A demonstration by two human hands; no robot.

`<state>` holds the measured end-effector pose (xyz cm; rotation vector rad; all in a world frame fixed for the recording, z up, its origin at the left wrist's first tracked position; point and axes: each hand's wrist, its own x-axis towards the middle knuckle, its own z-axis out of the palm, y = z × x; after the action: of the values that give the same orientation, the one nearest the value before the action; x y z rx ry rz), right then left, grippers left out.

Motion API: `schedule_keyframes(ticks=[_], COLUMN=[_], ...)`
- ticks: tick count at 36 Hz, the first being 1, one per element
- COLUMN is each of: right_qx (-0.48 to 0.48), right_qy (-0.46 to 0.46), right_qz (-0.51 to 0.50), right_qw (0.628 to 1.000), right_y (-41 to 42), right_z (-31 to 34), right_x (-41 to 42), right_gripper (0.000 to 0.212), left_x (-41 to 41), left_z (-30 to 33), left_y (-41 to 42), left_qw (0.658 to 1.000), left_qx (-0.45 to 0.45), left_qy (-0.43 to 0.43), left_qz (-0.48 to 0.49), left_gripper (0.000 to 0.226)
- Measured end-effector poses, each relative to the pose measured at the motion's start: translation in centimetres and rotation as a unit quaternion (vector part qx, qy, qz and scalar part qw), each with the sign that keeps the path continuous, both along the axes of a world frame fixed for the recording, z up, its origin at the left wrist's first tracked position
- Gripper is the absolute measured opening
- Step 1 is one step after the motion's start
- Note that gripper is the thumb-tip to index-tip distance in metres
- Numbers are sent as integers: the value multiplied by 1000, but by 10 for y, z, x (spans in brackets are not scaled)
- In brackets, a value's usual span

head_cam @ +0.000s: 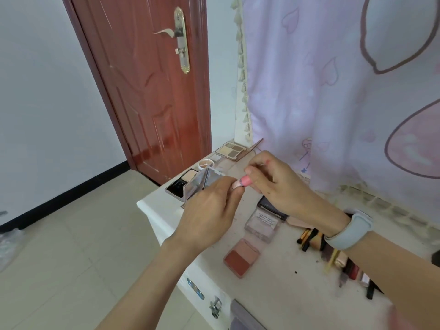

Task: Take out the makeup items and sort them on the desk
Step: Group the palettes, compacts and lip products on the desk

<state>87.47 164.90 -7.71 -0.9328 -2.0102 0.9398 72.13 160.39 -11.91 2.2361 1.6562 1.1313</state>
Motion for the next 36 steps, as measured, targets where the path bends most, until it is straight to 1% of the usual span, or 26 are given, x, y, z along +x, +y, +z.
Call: schedule_keyframes(ticks=[4, 9, 13, 17, 19, 21, 22, 23, 24, 25, 26, 27, 28, 29, 30, 31, 32, 33, 35, 36], right_qx=[-3, 0, 15, 26, 6, -42, -77, -119, -168, -220, -269, -311, -345, -371, -386, -392, -385, -366, -279, -234], right_qy=[5, -36, -50, -53, -45, -10, 24, 75, 139, 204, 258, 294, 312, 320, 321, 314, 298, 271, 176, 119], right_qz=[9, 38, 63, 92, 94, 74, 59, 46, 43, 52, 74, 99, 123, 137, 140, 136, 128, 114, 66, 49], right_qw=[1000, 999, 997, 994, 995, 996, 995, 989, 975, 953, 925, 898, 877, 861, 854, 854, 864, 883, 942, 964], right_y=[-5, -7, -9, -9, -4, 6, 11, 16, 19, 22, 24, 26, 27, 29, 30, 31, 31, 29, 23, 21], right_z=[-2, -9, -12, -11, -10, -11, -13, -18, -22, -28, -32, -35, -38, -41, -44, -45, -47, -47, -49, -50], right_x=[-1, 2, 5, 7, 11, 18, 22, 25, 28, 31, 34, 35, 37, 37, 37, 36, 35, 32, 27, 25], right_gripper=[15, 15, 17, 15, 14, 15, 16, 18, 19, 19, 19, 25, 36, 48, 56, 58, 53, 42, 15, 12], left_x=[0, -3, -10, -11, -13, -18, -22, -26, -30, -32, -34, -35, -34, -33, -31, -29, -28, -26, -24, -23], left_z=[-4, -8, -15, -14, -14, -17, -19, -22, -25, -28, -33, -36, -40, -43, -46, -49, -52, -54, -57, -59], left_y=[-4, -6, -10, -17, -21, -26, -29, -31, -35, -37, -39, -41, -42, -44, -45, -47, -48, -50, -53, -54], left_qw=[999, 999, 996, 996, 994, 985, 975, 957, 936, 916, 902, 896, 894, 896, 899, 901, 903, 903, 901, 899], left_qx=[38, 9, -3, -38, -64, -86, -98, -109, -117, -120, -120, -118, -111, -103, -95, -90, -88, -86, -81, -78], left_qy=[0, -43, -89, -82, -86, -140, -195, -263, -329, -381, -410, -424, -428, -426, -421, -418, -416, -416, -419, -423], left_qz=[16, 7, 1, 5, 23, 45, 52, 53, 49, 48, 54, 61, 68, 71, 73, 72, 69, 68, 75, 82], left_gripper=[45, 50, 39, 33, 23, 12, 8, 8, 11, 14, 14, 13, 16, 17, 16, 14, 11, 11, 11, 6])
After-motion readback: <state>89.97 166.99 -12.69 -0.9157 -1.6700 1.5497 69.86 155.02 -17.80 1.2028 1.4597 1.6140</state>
